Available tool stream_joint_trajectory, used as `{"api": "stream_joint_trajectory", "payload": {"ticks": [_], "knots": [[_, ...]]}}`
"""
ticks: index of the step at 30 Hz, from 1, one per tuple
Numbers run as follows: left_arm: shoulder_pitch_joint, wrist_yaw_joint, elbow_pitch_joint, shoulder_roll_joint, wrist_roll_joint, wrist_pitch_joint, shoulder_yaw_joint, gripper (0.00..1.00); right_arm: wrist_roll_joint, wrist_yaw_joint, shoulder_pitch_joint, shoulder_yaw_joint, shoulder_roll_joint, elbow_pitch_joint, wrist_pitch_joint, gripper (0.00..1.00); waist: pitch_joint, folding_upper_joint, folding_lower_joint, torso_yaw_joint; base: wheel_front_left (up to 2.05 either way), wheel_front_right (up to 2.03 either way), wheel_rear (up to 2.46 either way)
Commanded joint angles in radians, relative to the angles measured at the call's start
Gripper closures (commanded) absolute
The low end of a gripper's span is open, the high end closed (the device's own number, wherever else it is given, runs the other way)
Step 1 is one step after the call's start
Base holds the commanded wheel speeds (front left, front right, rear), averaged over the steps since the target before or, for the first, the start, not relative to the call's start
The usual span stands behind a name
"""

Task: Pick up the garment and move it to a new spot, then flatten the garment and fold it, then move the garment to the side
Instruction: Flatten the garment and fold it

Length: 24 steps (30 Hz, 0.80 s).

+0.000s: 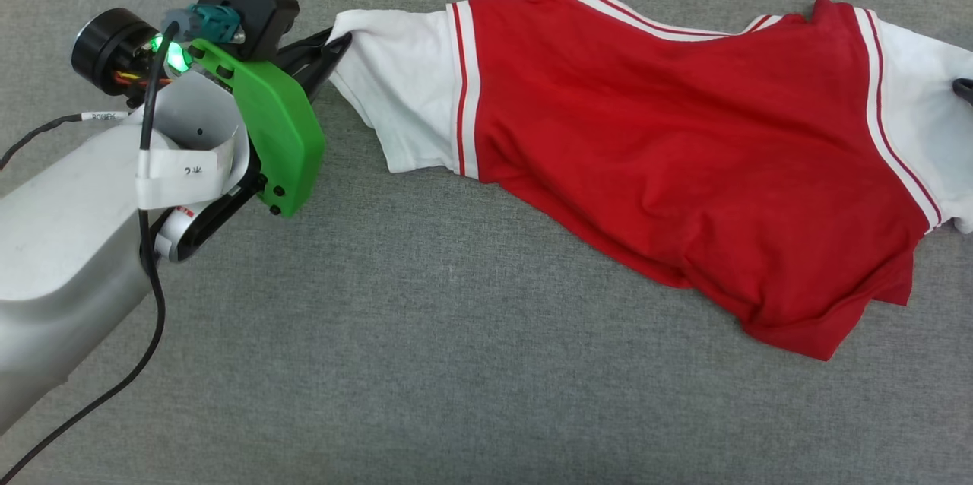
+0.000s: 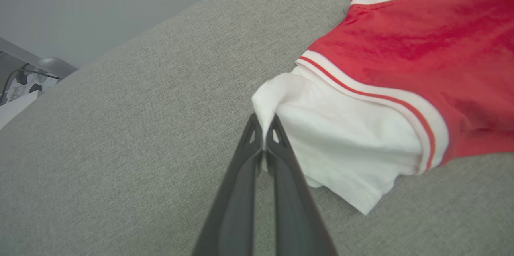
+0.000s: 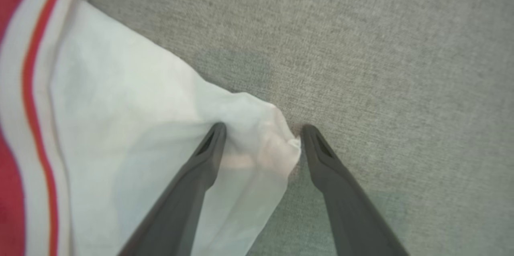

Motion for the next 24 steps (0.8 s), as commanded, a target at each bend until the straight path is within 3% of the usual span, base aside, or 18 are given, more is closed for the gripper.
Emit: {"api": "stream_joint_trajectory", "payload": {"ticks": [1,2,3,4,14,24], "knots": [[-0.013,0.004,0.004,-0.007,0.004,-0.007,-0.002,1.00,0.009,0.000,0.042,0.063,0.037,0.030,0.007,0.00,-0.004,0.0000,0.0000,-0.002,0.00,0.00,0.00],[-0.011,0.003,0.008,-0.008,0.003,-0.009,-0.003,1.00,0.018,0.000,0.046,0.082,0.033,0.030,0.002,0.10,-0.009,0.0000,0.0000,-0.003,0.00,0.00,0.00],[-0.008,0.002,0.011,-0.010,0.000,-0.011,-0.003,1.00,0.026,0.000,0.046,0.094,0.031,0.029,-0.011,0.78,-0.014,0.0000,0.0000,-0.005,0.00,0.00,0.00],[-0.005,0.000,0.015,-0.010,-0.002,-0.012,-0.004,1.00,0.035,0.000,0.044,0.102,0.029,0.028,-0.027,1.00,-0.019,0.0000,0.0000,-0.007,0.00,0.00,0.00],[0.023,-0.027,0.061,-0.014,-0.012,-0.077,-0.001,1.00,0.063,0.000,0.002,0.127,-0.022,0.027,-0.305,1.00,-0.158,0.0000,0.0000,-0.029,0.00,0.00,0.00],[0.022,-0.008,0.001,0.020,0.020,-0.194,0.041,1.00,0.096,0.000,0.013,0.138,-0.111,-0.092,-0.528,1.00,-0.341,0.0000,0.0000,-0.047,0.00,0.00,0.00]]}}
